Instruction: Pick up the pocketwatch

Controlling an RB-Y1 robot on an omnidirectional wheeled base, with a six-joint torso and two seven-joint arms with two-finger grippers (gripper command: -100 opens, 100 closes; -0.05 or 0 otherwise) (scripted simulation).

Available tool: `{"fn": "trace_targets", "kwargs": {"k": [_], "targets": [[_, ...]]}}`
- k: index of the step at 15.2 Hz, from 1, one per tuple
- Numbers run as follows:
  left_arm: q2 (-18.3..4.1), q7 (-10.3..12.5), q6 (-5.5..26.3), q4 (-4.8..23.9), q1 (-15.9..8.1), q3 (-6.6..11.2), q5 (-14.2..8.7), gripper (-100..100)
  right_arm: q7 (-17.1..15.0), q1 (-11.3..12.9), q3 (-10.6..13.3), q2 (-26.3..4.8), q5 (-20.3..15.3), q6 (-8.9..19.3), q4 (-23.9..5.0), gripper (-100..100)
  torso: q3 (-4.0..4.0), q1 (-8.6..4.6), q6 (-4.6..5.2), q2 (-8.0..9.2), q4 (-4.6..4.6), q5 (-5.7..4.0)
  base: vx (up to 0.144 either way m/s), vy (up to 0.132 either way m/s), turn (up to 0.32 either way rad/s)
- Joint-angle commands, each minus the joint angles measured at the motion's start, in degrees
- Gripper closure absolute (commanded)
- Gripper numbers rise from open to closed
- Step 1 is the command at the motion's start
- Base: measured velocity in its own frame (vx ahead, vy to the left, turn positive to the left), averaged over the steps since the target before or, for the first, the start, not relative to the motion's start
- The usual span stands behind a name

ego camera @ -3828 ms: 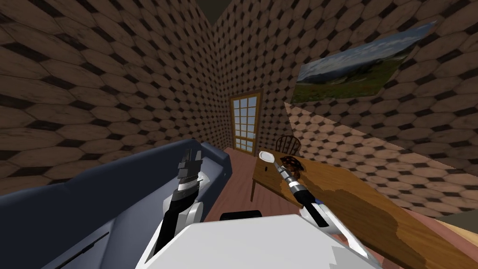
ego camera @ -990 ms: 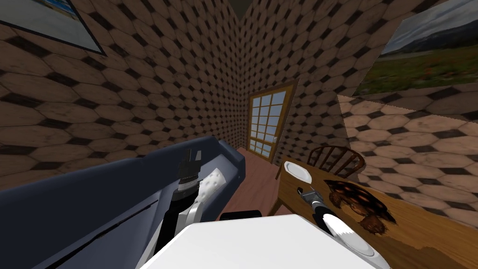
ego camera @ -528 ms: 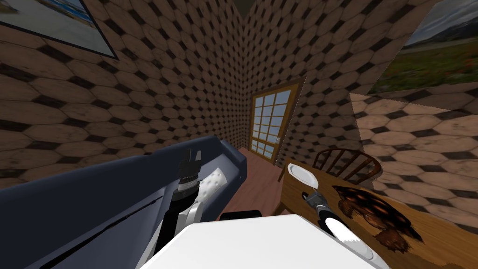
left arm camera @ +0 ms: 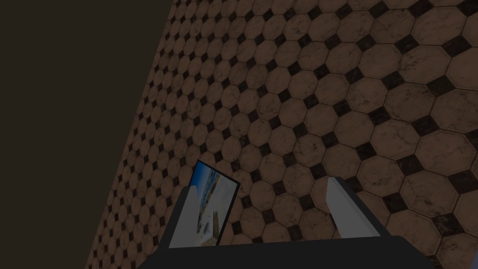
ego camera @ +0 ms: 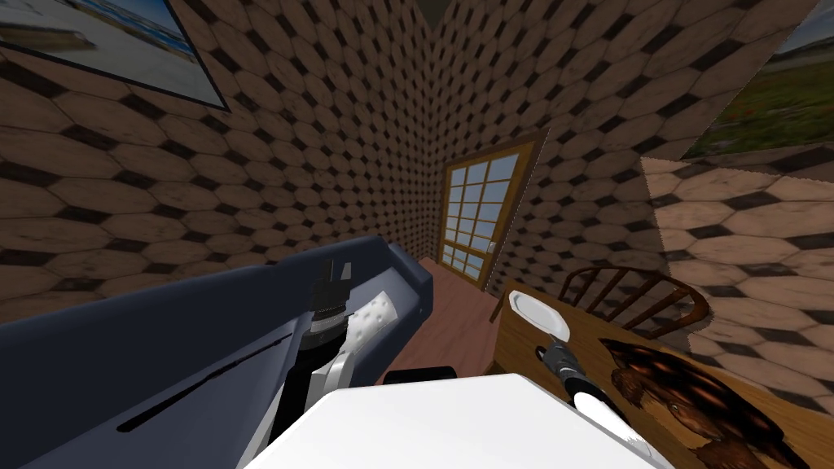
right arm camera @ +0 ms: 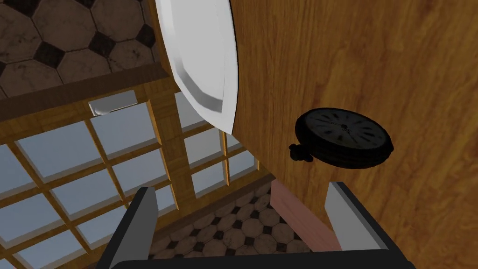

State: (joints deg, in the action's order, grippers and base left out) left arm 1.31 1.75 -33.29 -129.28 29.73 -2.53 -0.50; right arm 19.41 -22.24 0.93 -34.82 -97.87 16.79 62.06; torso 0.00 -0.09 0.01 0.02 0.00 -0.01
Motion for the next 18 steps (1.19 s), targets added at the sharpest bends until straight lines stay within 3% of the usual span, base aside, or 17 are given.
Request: {"fn": "trace_targets", "kwargs": {"k": [1, 6, 7, 9, 10, 15, 16, 18], "targets": [[0.0, 0.0, 0.0, 0.0, 0.0, 0.00, 0.0, 0, -0.4, 0.1, 1.6, -0.3, -2.8, 0.9, -1.8, -100, 0.00, 0.00, 0.00, 0.00, 0.00, 0.00, 0.007, -0.036, 0.059], [0.0, 0.0, 0.0, 0.0, 0.0, 0.00, 0.0, 0, -0.4, -0.3, 4.0, 0.0, -6.2, 1.4, -4.3, -100, -0.07, -0.33, 0.05, -0.06, -0.08, -0.19, 0.012, -0.046, 0.075], [0.0, 0.0, 0.0, 0.0, 0.0, 0.00, 0.0, 0, -0.3, -0.9, 5.4, 0.8, -7.3, 1.1, -5.6, -100, -0.08, -0.40, 0.06, -0.07, -0.09, -0.22, 0.016, -0.050, 0.045], [0.0, 0.0, 0.0, 0.0, 0.0, 0.00, 0.0, 0, -2.3, 0.1, 6.1, 0.1, -7.6, 2.4, -6.3, -100, -0.09, -0.43, 0.05, -0.10, -0.09, -0.23, 0.007, -0.022, 0.014], [0.0, 0.0, 0.0, 0.0, 0.0, 0.00, 0.0, 0, -2.4, 0.1, 6.1, 0.1, -7.6, 2.4, -6.3, 100, -0.09, -0.37, 0.05, -0.08, -0.09, -0.21, 0.000, 0.000, 0.000], [0.0, 0.0, 0.0, 0.0, 0.0, 0.00, 0.0, 0, -2.4, 0.1, 6.1, 0.1, -7.6, 2.4, -6.3, 100, -0.06, -0.27, 0.03, -0.07, -0.05, -0.14, 0.000, 0.000, 0.000], [0.0, 0.0, 0.0, 0.0, 0.0, 0.00, 0.0, 0, -4.6, 0.4, 6.4, -0.1, -7.7, 2.9, -6.5, -100, -0.06, -0.27, 0.03, -0.07, -0.05, -0.14, -0.035, -0.021, 0.181], [0.0, 0.0, 0.0, 0.0, 0.0, -0.01, 0.0, 0, -5.5, 0.5, 6.5, -0.1, -7.8, 3.0, -6.6, -100, 0.02, -0.39, -0.02, 0.09, -0.02, -0.16, -0.069, -0.046, 0.208]]}}
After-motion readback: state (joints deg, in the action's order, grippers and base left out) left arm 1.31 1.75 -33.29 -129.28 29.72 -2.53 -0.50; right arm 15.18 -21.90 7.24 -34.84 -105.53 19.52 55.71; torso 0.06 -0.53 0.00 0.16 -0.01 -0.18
